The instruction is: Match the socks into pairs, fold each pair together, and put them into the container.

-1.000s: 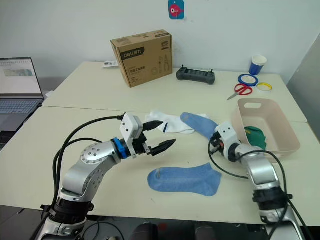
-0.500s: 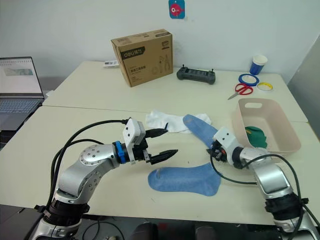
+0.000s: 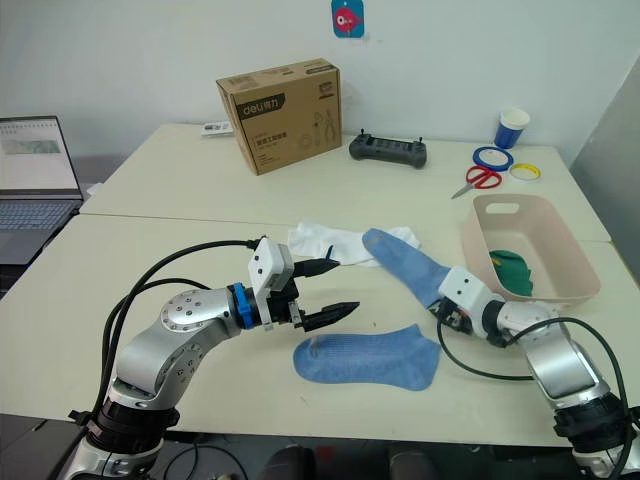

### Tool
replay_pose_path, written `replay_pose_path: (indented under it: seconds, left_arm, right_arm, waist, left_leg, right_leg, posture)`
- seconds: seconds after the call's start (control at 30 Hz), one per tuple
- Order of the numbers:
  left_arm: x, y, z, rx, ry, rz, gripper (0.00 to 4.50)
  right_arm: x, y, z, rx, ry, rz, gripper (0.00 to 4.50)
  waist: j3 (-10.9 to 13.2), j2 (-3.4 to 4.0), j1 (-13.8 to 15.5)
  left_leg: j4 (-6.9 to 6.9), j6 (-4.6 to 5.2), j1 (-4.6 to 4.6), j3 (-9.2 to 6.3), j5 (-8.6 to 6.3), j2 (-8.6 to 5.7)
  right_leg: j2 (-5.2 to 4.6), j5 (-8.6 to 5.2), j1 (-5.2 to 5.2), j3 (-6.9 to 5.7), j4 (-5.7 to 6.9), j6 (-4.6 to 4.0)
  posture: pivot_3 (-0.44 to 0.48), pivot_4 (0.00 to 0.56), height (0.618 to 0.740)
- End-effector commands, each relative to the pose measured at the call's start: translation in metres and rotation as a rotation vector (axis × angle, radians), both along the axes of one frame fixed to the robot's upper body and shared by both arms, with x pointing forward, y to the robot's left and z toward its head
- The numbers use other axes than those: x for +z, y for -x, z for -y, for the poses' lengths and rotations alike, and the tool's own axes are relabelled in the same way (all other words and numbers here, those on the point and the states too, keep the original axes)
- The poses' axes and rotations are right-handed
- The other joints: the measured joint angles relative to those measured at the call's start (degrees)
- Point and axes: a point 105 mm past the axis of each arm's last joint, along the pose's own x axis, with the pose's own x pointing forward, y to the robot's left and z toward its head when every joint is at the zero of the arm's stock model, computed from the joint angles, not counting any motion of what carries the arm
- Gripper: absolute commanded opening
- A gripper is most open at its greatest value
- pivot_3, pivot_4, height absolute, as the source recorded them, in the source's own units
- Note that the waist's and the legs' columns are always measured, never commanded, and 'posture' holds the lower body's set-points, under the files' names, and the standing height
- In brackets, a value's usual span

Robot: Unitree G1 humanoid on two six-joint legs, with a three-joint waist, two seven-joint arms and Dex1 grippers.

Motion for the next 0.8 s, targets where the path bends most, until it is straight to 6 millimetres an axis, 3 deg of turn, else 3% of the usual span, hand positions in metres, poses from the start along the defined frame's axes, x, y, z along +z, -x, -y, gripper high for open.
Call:
replay_pose_path:
  seconds: [0.03, 0.1, 0.2, 0.37, 0.63, 0.8]
  left_arm:
    - [0.008, 0.004, 0.003, -0.026, 0.012, 0.033, 4.50]
    - [0.008, 0.006, 0.005, -0.039, 0.011, 0.024, 4.50]
    - [0.007, 0.007, 0.006, -0.045, 0.008, 0.019, 4.50]
    - [0.007, 0.006, 0.005, -0.036, 0.009, 0.023, 4.50]
    - [0.006, 0.004, -0.005, -0.012, -0.009, 0.022, 4.50]
    - [0.004, 0.002, -0.013, -0.001, -0.029, 0.017, 4.50]
  right_arm:
    - [0.008, -0.008, -0.004, 0.036, 0.047, 0.068, 2.35]
    - [0.007, -0.009, -0.007, 0.062, 0.055, 0.073, 2.35]
    - [0.007, -0.013, -0.010, 0.072, 0.049, 0.079, 1.76]
    - [0.010, -0.017, -0.015, 0.098, 0.023, 0.081, 0.02]
    - [0.034, -0.013, -0.026, 0.171, -0.072, 0.087, 0.02]
    - [0.047, 0.010, -0.039, 0.334, -0.087, 0.067, 0.02]
  waist:
    - [0.00, 0.00, -0.09]
    - [0.00, 0.00, -0.14]
    - [0.00, 0.00, -0.15]
    - [0.00, 0.00, -0.17]
    - [0.01, 0.01, -0.18]
    - [0.02, 0.02, -0.16]
  left_leg:
    - [0.00, 0.00, 0.01, 0.00, 0.00, 0.00]
    - [0.01, 0.00, 0.01, 0.00, 0.00, 0.00]
    - [0.02, 0.00, 0.01, -0.01, 0.00, 0.00]
    - [0.03, 0.00, 0.01, 0.00, 0.00, 0.00]
    - [0.02, 0.00, 0.00, -0.01, 0.00, 0.00]
    - [0.02, 0.00, 0.00, -0.03, 0.00, 0.01]
  right_leg:
    - [0.00, 0.00, 0.00, 0.00, 0.00, 0.00]
    - [0.00, 0.01, 0.00, -0.01, 0.01, 0.00]
    - [0.00, 0.01, 0.01, -0.01, 0.02, 0.00]
    - [0.00, 0.01, 0.01, -0.01, 0.02, 0.00]
    - [0.01, 0.01, 0.01, -0.01, 0.02, 0.00]
    - [0.00, 0.01, 0.01, -0.03, 0.02, 0.00]
  posture:
    - [0.000, 0.150, 0.740]
    - [0.000, 0.150, 0.740]
    - [0.000, 0.150, 0.740]
    - [0.000, 0.150, 0.740]
    - [0.000, 0.150, 0.740]
    - [0.000, 0.150, 0.740]
